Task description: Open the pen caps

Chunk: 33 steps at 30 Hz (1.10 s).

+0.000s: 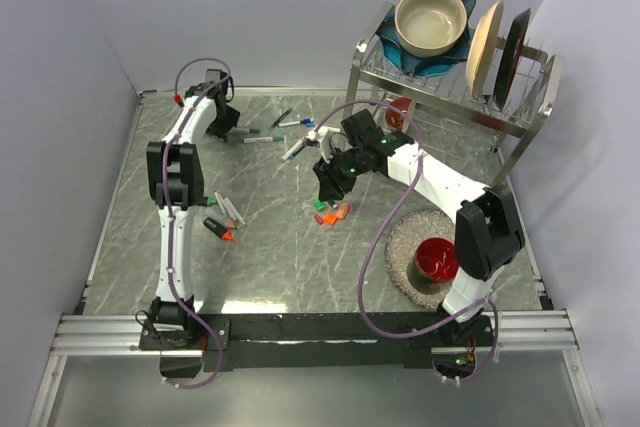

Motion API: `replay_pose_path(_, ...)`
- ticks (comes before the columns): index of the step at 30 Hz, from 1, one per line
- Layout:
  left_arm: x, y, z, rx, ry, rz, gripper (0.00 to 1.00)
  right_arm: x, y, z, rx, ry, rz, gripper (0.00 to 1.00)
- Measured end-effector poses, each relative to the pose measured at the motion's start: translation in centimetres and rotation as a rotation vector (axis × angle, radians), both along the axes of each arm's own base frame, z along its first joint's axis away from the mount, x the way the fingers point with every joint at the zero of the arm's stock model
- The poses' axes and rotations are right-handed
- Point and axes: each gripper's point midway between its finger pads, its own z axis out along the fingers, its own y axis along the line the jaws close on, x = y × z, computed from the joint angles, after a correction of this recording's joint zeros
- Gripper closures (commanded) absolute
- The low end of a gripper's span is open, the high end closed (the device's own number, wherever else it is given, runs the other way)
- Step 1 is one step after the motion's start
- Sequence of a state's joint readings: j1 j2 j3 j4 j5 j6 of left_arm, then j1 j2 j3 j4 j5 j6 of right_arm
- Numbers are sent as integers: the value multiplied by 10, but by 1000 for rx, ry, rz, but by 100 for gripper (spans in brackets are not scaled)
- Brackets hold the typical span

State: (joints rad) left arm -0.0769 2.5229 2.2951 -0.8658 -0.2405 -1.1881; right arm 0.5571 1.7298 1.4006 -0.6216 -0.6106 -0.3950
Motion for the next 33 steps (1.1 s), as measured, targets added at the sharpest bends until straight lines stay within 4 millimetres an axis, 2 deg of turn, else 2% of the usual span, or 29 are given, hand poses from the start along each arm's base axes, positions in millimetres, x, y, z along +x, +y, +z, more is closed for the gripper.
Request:
replay_pose_path(8, 3, 6, -2, -5, -2, 7, 43, 0, 0, 0, 0, 0, 0, 53)
replay_pose_path(11, 4, 7, -2, -3, 4, 1, 50, 0, 0, 0, 0, 0, 0, 53)
replay_pose_path(15, 5, 11, -5, 7, 12, -16, 65, 0, 0, 0, 0, 1, 0, 53)
replay_pose_path(28, 1, 19, -8, 42, 11, -75, 71, -1, 0, 5, 9, -8, 2, 53)
replay_pose_path(33, -13, 29, -9, 71, 20, -94, 77, -1, 0, 6, 12, -9, 4, 53)
